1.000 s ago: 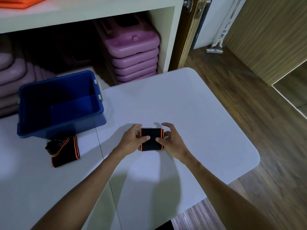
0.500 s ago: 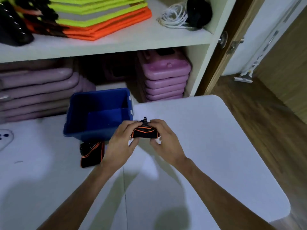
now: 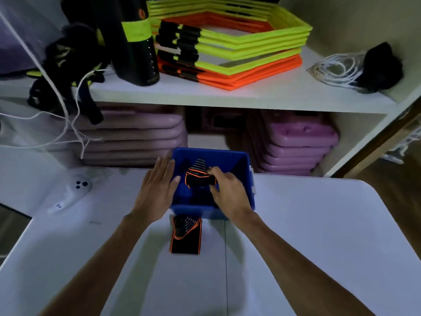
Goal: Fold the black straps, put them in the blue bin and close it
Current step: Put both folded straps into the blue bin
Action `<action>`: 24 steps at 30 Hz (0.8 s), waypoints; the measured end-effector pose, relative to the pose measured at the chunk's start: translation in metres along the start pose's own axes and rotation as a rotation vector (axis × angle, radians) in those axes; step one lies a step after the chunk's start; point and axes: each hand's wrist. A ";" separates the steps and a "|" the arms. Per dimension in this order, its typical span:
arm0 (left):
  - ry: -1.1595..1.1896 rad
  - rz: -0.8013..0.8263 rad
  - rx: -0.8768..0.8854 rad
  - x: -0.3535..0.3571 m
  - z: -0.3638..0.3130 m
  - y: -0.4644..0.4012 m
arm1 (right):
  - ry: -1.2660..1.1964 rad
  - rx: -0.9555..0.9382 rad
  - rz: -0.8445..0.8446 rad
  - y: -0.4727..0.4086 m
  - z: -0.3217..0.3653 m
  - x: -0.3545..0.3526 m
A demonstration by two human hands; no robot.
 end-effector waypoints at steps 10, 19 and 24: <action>0.173 0.074 0.065 0.038 0.028 -0.016 | 0.241 0.027 0.280 -0.073 -0.005 0.067; 0.290 -0.033 0.101 0.042 0.030 -0.014 | 0.253 0.002 0.551 -0.072 -0.038 0.075; 0.287 -0.066 0.110 0.043 0.030 -0.013 | 0.335 -0.076 0.417 -0.075 -0.029 0.081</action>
Point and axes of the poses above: each hand's wrist, its own y-axis away from the middle knuckle, its own x-axis out of the palm, z = x × y, and after that the axes turned 3 degrees about x, right-handed
